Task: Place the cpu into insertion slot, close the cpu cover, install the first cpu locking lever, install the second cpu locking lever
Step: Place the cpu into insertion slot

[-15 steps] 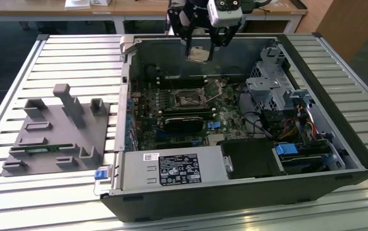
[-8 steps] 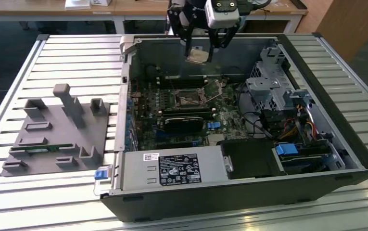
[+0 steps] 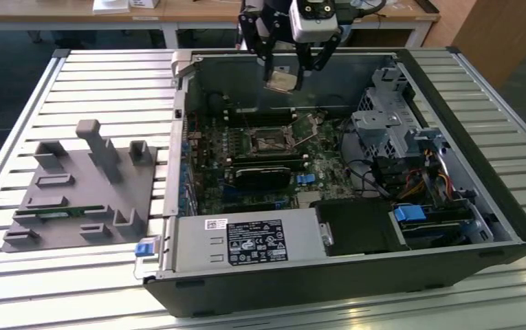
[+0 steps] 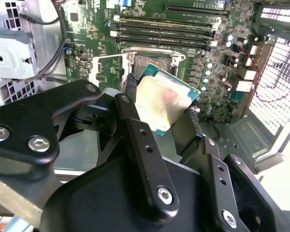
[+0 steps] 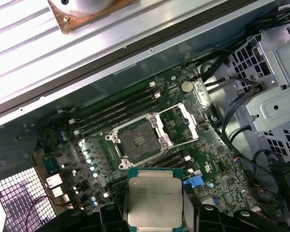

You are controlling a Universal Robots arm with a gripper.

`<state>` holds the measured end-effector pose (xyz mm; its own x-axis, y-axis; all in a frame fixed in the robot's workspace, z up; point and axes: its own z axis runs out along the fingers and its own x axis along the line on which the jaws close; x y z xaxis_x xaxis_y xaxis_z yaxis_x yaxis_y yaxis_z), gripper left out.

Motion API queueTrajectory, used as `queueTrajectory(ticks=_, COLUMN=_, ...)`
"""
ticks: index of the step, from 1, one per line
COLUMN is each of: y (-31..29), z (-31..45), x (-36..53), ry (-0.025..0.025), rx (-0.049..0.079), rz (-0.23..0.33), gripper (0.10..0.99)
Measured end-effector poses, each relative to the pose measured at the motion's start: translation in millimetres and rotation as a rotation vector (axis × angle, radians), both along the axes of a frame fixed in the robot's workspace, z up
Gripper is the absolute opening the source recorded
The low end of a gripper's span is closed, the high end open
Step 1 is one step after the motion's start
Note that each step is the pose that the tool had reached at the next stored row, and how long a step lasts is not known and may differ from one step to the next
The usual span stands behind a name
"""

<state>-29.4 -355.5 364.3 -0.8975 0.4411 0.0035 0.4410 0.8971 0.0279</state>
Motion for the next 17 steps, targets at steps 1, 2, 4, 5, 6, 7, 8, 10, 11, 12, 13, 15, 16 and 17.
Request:
queueTrajectory(ticks=1, y=0.0, z=-0.2, x=-0.2, ry=0.0001, rx=0.0, rz=-0.003, gripper=0.537)
queueTrajectory(ticks=2, y=0.0, z=-0.3, x=-0.4, ry=0.0, rx=0.0, rz=-0.007, gripper=0.537)
queueTrajectory(ticks=4, y=0.0, z=-0.5, x=-0.9, ry=0.0, rx=0.0, rz=-0.013, gripper=0.537)
queueTrajectory(ticks=5, y=0.0, z=-0.7, x=-1.1, ry=0.0, rx=0.0, rz=-0.016, gripper=0.537)
queueTrajectory(ticks=6, y=0.0, z=-1.0, x=-1.3, ry=0.0, rx=0.0, rz=-0.018, gripper=0.537)
queueTrajectory(ticks=7, y=0.0, z=-1.3, x=-1.5, ry=0.0, rx=0.0, rz=-0.02, gripper=0.537)
queueTrajectory(ticks=8, y=0.0, z=-1.6, x=-1.6, ry=0.0, rx=0.0, rz=-0.021, gripper=0.537)
queueTrajectory(ticks=10, y=0.0, z=-2.5, x=-1.8, ry=-0.0001, rx=0.0, rz=-0.022, gripper=0.537)
queueTrajectory(ticks=11, y=0.0, z=-3.1, x=-1.8, ry=0.0, rx=0.0, rz=-0.022, gripper=0.537)
queueTrajectory(ticks=12, y=0.0, z=-3.6, x=-1.8, ry=0.0002, rx=0.0, rz=-0.022, gripper=0.537)
queueTrajectory(ticks=13, y=0.0, z=-3.9, x=-1.9, ry=0.0003, rx=0.0, rz=-0.022, gripper=0.537)
queueTrajectory(ticks=15, y=0.0, z=-4.9, x=-1.9, ry=0.0003, rx=0.0, rz=-0.022, gripper=0.537)
queueTrajectory(ticks=16, y=0.0, z=-5.6, x=-1.9, ry=0.0004, rx=0.0, rz=-0.022, gripper=0.537)
queueTrajectory(ticks=17, y=0.0, z=-6.2, x=-1.9, ry=0.0006, rx=0.0, rz=-0.022, gripper=0.537)
